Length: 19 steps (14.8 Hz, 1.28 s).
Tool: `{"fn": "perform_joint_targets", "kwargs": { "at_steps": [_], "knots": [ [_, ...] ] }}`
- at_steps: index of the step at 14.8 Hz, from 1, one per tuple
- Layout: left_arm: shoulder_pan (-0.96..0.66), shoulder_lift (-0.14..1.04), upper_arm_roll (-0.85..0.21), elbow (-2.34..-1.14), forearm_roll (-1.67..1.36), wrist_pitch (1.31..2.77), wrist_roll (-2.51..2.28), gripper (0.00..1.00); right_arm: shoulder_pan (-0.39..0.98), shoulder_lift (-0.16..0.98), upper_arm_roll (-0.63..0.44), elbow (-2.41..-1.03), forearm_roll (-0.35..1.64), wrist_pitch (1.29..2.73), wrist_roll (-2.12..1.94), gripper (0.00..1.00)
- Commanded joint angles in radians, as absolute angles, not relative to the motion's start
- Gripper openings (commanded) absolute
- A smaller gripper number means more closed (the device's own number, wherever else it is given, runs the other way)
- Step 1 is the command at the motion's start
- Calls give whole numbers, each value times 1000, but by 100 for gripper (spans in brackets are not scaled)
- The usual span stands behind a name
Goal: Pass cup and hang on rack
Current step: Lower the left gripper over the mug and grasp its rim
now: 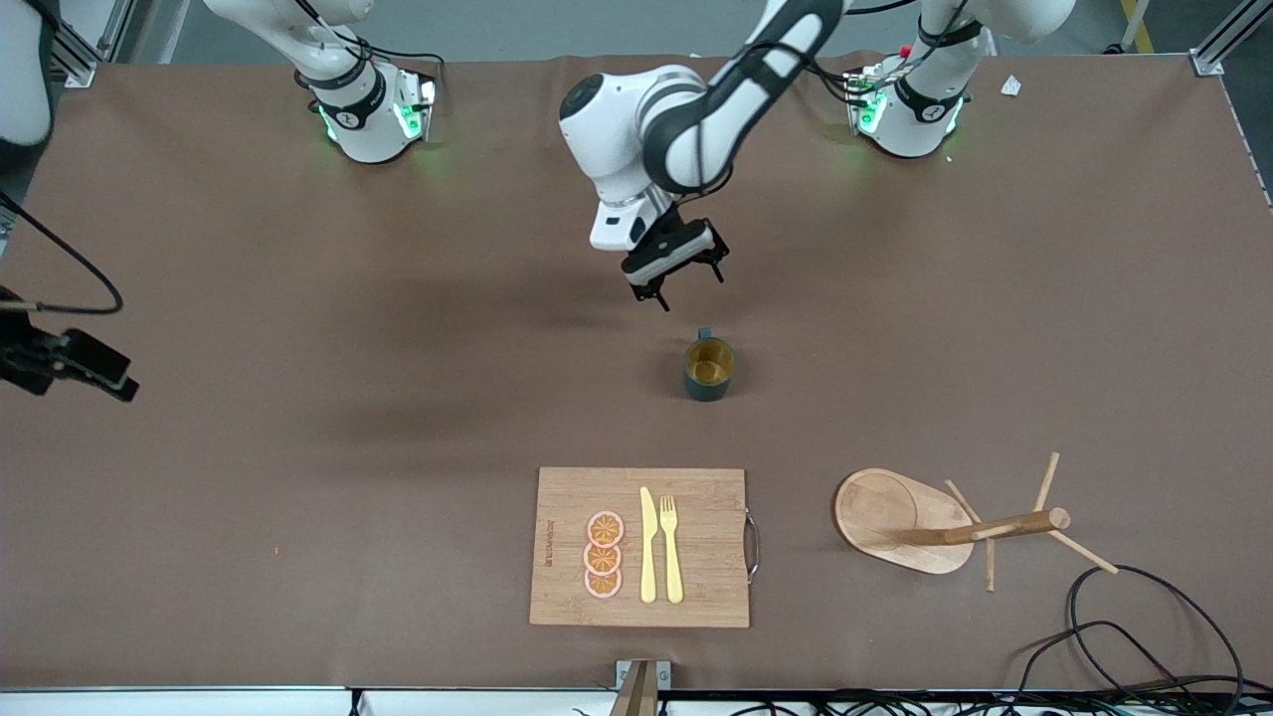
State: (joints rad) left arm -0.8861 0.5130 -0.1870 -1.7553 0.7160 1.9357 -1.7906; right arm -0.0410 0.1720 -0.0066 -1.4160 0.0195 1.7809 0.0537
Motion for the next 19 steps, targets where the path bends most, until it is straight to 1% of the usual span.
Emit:
{"fn": "perform_joint_targets", "kwargs": {
  "at_steps": [1, 5, 8, 12, 14, 17, 19],
  "knots": [
    [-949, 558, -179, -1790, 854, 1944, -1998, 100, -63, 95, 8, -1485, 17, 1772, 41, 100],
    [-1017, 578, -181, -1876, 1006, 1944, -2282, 100, -63, 98, 8, -1434, 15, 1697, 49, 100],
    [-1034, 636, -181, -1919, 1168, 1933, -2526, 100, -66, 103, 9, -1427, -1, 1694, 40, 100],
    [-1031, 647, -179, -1999, 1336, 1916, -2566, 100, -63, 103, 9, -1433, -2, 1677, 35, 100],
    [-1026, 650, -179, -2000, 1362, 1911, -2597, 100, -54, 95, 11, -1439, 3, 1664, 35, 100],
    [-1020, 656, -176, -2025, 1437, 1911, -2624, 95, -17, 80, 8, -1439, 3, 1654, 34, 100],
    [-1019, 667, -172, -2036, 1491, 1911, -2661, 90, -5, 81, 9, -1439, 3, 1634, 31, 100]
  ]
}}
